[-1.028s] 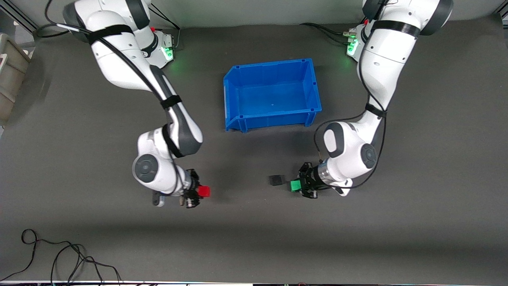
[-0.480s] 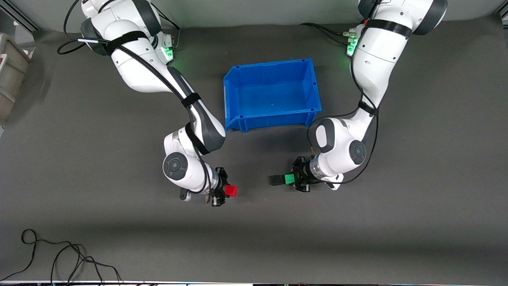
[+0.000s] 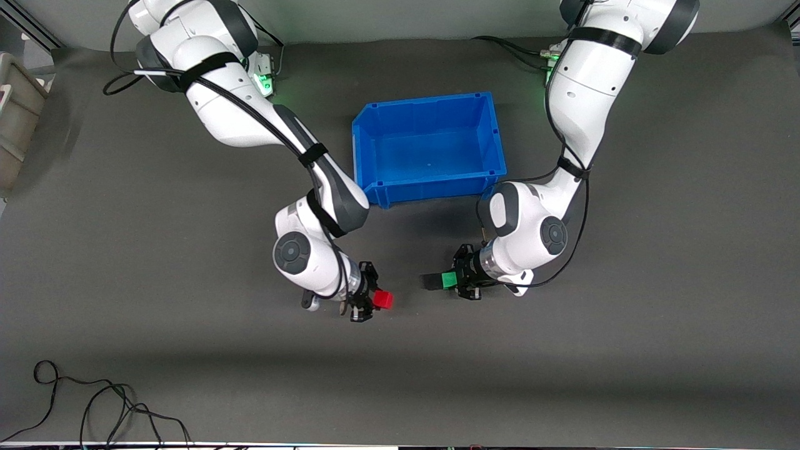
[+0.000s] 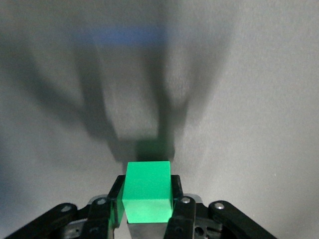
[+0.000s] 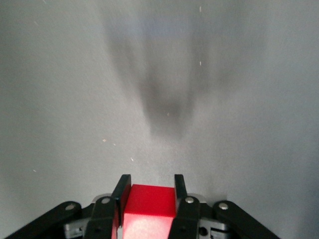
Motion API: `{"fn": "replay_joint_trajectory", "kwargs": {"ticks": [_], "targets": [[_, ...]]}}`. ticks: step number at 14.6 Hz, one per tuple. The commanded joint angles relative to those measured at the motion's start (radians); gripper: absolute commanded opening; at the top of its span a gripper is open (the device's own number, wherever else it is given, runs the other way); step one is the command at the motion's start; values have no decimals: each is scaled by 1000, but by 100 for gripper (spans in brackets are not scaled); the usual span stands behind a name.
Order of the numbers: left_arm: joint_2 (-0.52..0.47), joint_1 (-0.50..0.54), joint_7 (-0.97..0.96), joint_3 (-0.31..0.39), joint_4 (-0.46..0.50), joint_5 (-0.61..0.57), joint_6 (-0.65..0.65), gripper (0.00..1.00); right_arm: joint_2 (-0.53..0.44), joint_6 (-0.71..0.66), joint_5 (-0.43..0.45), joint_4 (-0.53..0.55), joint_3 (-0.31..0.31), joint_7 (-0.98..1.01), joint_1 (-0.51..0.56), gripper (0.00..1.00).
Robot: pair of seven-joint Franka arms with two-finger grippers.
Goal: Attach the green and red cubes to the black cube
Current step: 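Carry the red cube with the right gripper while the left gripper carries green, then press the red and green cubes against the black cube from both sides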
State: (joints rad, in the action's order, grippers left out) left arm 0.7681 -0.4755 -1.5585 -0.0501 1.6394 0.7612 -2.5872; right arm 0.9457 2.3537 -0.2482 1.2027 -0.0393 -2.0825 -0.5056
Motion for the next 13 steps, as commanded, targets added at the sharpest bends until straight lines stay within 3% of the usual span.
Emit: {"fn": "replay_joint_trajectory", "kwargs": {"ticks": [1, 13], "targets": [[-15, -32, -28, 18, -1, 12, -25, 10, 51, 27, -19, -66, 4, -71, -25, 0], [5, -61, -66, 10, -19, 12, -90, 10, 96, 27, 47, -75, 13, -67, -80, 0]]}}
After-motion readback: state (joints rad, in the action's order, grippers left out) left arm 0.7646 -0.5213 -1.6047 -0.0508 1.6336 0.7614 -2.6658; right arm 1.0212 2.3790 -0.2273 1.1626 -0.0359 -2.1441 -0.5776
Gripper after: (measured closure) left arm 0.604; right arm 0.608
